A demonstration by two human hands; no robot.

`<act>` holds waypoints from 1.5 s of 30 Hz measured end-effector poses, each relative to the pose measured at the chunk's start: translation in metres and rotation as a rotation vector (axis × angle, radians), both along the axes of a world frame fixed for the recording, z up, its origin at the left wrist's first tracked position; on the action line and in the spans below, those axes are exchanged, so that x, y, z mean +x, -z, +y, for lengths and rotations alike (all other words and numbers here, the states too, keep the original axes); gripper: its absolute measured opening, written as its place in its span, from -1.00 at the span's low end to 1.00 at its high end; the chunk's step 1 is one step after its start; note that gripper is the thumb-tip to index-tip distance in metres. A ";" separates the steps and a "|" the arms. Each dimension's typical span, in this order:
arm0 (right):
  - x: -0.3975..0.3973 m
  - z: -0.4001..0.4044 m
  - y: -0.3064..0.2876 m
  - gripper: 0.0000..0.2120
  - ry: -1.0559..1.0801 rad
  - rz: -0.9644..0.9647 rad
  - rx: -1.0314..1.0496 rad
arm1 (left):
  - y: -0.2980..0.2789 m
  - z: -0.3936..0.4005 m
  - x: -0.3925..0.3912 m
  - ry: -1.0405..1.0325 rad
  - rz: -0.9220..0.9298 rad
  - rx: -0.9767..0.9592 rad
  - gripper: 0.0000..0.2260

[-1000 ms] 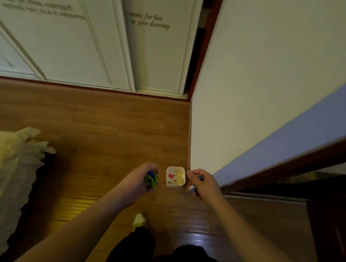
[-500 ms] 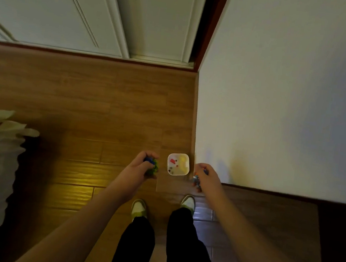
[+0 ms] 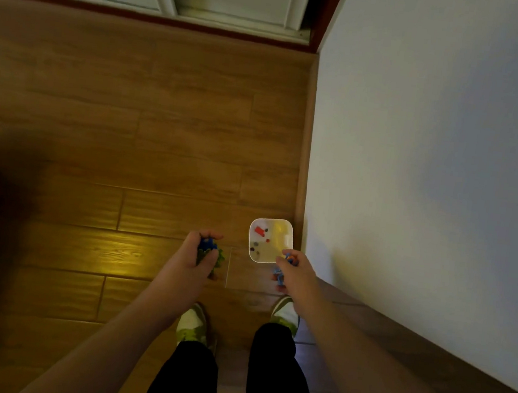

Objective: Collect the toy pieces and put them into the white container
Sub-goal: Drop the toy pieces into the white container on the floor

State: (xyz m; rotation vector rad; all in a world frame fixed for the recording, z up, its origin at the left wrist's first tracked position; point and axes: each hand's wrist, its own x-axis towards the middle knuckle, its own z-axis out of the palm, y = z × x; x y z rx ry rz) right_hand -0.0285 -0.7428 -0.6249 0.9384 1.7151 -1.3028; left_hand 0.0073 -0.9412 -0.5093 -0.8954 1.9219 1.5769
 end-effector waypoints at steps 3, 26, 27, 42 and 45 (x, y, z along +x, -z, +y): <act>0.001 0.004 0.043 -0.73 0.051 -0.106 -0.042 | 0.034 0.000 0.011 0.040 -0.031 -0.058 -0.77; -0.008 0.033 0.119 -0.88 0.312 -0.246 -0.028 | 0.116 0.015 0.031 0.092 -0.137 -0.204 -0.72; 0.000 0.038 0.119 -0.91 0.309 -0.249 -0.024 | 0.119 0.020 0.028 0.113 -0.141 -0.208 -0.73; 0.092 0.056 0.081 -0.92 0.334 -0.332 -0.012 | 0.192 0.103 -0.029 0.107 -0.231 -0.112 -0.60; 0.097 0.060 0.081 -0.92 0.311 -0.325 -0.001 | 0.187 0.097 -0.029 0.124 -0.233 -0.094 -0.60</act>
